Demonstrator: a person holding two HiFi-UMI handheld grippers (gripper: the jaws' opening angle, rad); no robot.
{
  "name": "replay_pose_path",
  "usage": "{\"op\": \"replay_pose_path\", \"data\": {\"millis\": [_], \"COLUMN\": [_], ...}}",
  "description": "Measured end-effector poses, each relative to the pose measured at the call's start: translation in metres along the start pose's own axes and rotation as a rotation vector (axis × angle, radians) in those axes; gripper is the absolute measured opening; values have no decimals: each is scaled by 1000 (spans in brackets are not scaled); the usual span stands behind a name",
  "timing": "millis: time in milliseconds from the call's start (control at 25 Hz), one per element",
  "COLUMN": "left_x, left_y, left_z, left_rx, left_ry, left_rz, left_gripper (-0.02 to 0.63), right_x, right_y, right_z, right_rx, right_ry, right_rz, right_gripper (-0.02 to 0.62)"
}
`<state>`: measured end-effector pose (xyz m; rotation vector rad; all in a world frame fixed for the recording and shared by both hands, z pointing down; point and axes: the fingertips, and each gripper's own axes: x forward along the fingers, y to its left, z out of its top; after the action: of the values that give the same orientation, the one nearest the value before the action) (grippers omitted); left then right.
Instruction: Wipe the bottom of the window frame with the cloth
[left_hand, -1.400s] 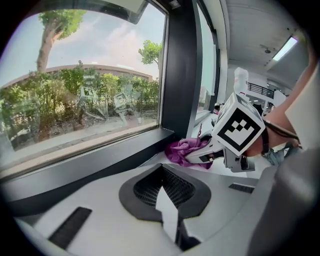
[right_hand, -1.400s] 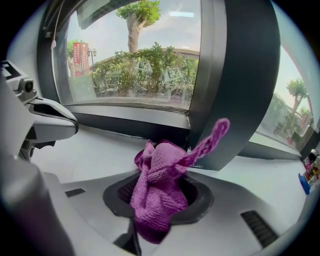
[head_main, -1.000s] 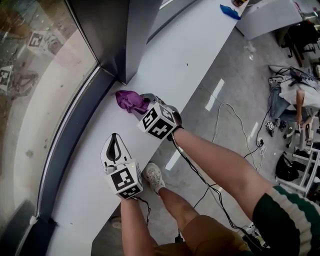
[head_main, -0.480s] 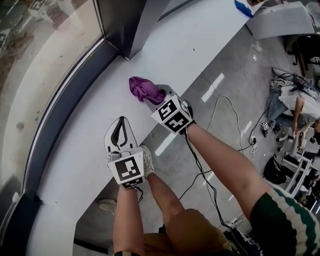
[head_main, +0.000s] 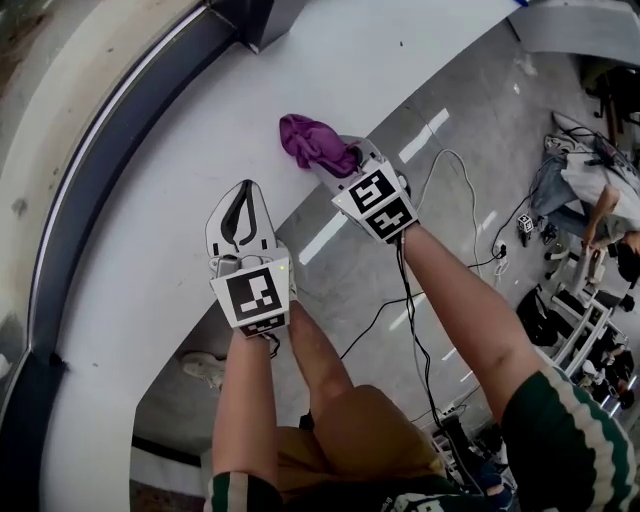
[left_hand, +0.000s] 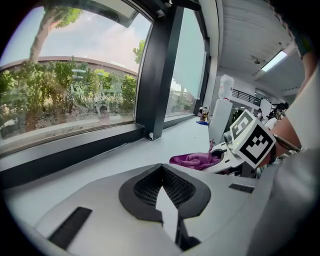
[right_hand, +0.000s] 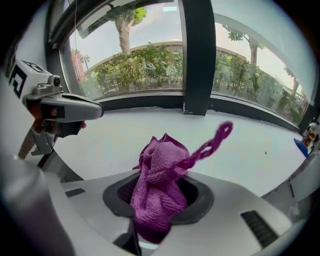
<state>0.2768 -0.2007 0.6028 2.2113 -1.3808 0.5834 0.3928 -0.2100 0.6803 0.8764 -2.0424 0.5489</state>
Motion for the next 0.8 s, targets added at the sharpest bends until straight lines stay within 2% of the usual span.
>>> {"op": "replay_pose_path", "data": {"millis": [160,400,560,800], "left_x": [-1,2,-11,-38], "left_y": [-4,-15,-11,-3], "left_z": [-5,-10,-7,-17], "left_rx": [19,35,48,39], "left_ry": [-6,-14,-36,-47], "left_rz": [31,14,40,26], "left_gripper": [6,6,6,6], "right_x": [-7,-20,-22,-22], "right_y": [1,-2,3,13], "right_z": [-19,-41,-44,-44], "right_rx": [23,49,41,50], "right_ry": [13,27,40,28], "right_rz": [6,-13,-25,-110], "right_gripper": [130,130,130,130]}}
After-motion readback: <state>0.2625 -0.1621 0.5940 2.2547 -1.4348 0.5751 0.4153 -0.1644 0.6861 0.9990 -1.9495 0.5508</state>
